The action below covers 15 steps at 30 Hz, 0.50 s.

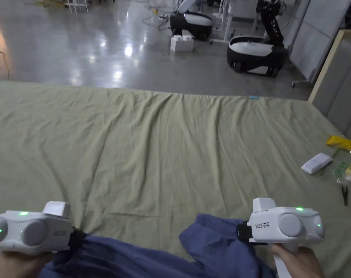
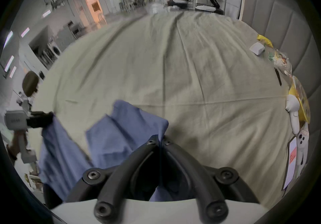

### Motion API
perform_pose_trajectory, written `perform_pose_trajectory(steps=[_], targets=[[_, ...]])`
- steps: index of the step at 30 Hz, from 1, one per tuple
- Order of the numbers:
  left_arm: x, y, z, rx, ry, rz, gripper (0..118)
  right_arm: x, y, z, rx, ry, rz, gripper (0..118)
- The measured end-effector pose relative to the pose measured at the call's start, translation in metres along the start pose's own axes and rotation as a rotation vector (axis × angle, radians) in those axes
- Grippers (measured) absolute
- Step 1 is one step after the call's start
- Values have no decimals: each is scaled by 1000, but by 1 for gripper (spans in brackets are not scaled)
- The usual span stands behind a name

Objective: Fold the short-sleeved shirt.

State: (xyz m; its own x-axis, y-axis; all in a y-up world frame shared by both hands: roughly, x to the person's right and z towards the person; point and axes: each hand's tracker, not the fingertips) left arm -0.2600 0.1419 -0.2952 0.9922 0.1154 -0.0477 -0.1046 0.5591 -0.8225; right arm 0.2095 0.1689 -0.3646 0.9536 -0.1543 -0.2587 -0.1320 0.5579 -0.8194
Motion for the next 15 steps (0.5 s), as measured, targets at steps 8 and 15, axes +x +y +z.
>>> perform_pose_trajectory(steps=[8,15], targets=[[-3,-8,218,427,-119,-4,3,-23,7,175,417,18,32,2],[-4,-8,390,736,-97,-21,3,-47,21,332,771,1,13,2]])
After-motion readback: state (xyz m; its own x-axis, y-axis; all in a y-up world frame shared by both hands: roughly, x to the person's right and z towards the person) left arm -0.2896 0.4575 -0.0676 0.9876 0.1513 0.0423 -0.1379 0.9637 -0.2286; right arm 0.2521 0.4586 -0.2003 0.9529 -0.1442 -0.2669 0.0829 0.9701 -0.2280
